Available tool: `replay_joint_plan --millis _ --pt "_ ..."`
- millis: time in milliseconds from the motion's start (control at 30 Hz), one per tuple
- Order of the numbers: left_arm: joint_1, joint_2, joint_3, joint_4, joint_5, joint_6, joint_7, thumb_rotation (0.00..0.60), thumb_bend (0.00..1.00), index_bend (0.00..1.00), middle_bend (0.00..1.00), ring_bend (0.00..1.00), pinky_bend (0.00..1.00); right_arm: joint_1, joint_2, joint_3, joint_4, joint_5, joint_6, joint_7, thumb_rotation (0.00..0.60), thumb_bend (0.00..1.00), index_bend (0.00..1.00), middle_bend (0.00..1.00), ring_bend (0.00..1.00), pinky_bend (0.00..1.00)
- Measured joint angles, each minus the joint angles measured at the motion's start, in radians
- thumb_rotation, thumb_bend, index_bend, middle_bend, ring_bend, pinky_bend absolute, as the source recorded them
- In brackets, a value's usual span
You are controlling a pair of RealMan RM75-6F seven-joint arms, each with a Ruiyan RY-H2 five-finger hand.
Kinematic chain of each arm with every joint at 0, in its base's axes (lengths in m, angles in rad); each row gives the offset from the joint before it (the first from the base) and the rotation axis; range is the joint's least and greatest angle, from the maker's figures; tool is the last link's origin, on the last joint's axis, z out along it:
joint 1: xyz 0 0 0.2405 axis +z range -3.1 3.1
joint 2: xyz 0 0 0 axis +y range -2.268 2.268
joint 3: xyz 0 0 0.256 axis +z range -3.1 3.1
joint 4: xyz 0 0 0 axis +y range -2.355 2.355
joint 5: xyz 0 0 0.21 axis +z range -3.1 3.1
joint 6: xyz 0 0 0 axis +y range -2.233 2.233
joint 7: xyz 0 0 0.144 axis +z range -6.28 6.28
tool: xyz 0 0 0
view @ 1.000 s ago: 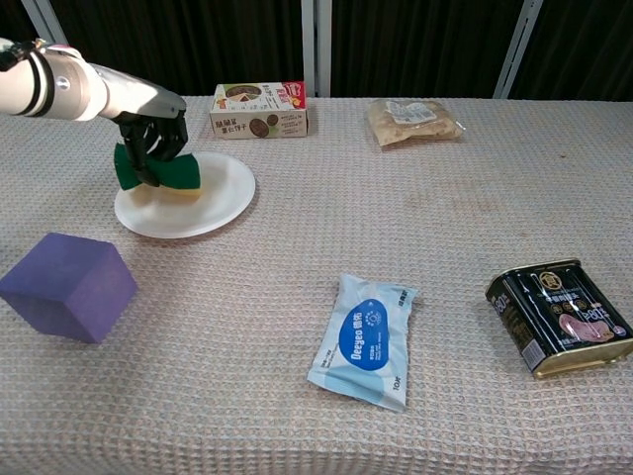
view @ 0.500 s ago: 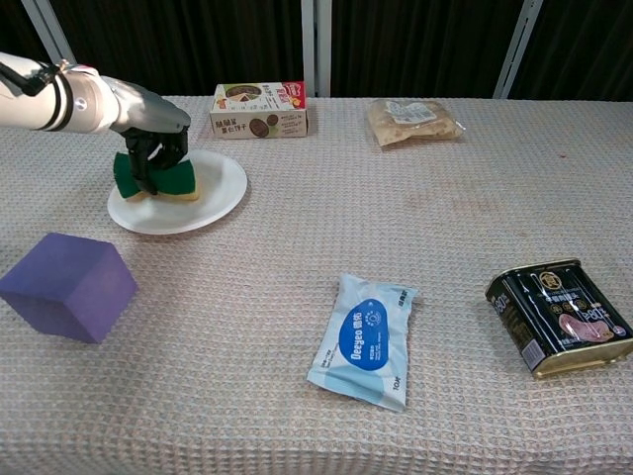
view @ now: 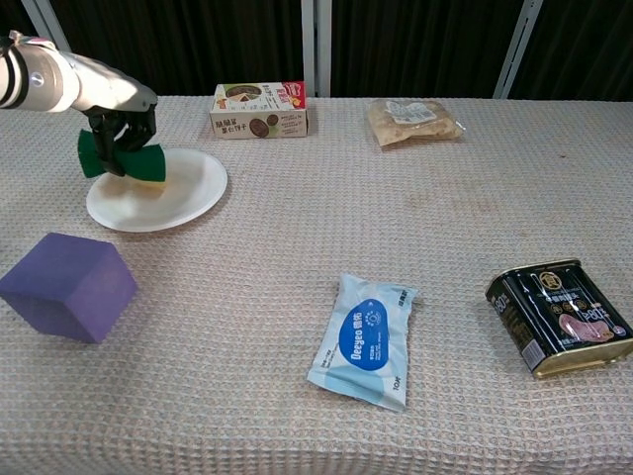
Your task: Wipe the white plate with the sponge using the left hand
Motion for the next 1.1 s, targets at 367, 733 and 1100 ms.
replay_joint_plan --millis 367,733,1100 --pt "-0.017 -0.071 0.021 0.038 -0.037 -0.006 0.067 0.6 0.51 0.66 0.65 0.55 0.45 0.0 0.002 0.0 -0.004 0.001 -0.003 -0.003 0.6 0.15 0.0 0.04 0.0 0.0" --pt "0.0 0.009 -0.044 -0.053 0.037 0.026 -0.009 0.6 0.51 0.66 0.65 0.55 0.45 0.004 0.002 0.004 -0.001 0.0 -0.005 0.0 0.6 0.15 0.0 0.04 0.0 0.0" --pt "0.016 -0.061 -0.014 0.035 0.005 -0.042 -0.013 0.6 0.51 0.66 0.65 0.55 0.45 0.009 -0.002 0.004 0.012 0.002 -0.015 0.009 0.6 0.15 0.0 0.04 0.0 0.0"
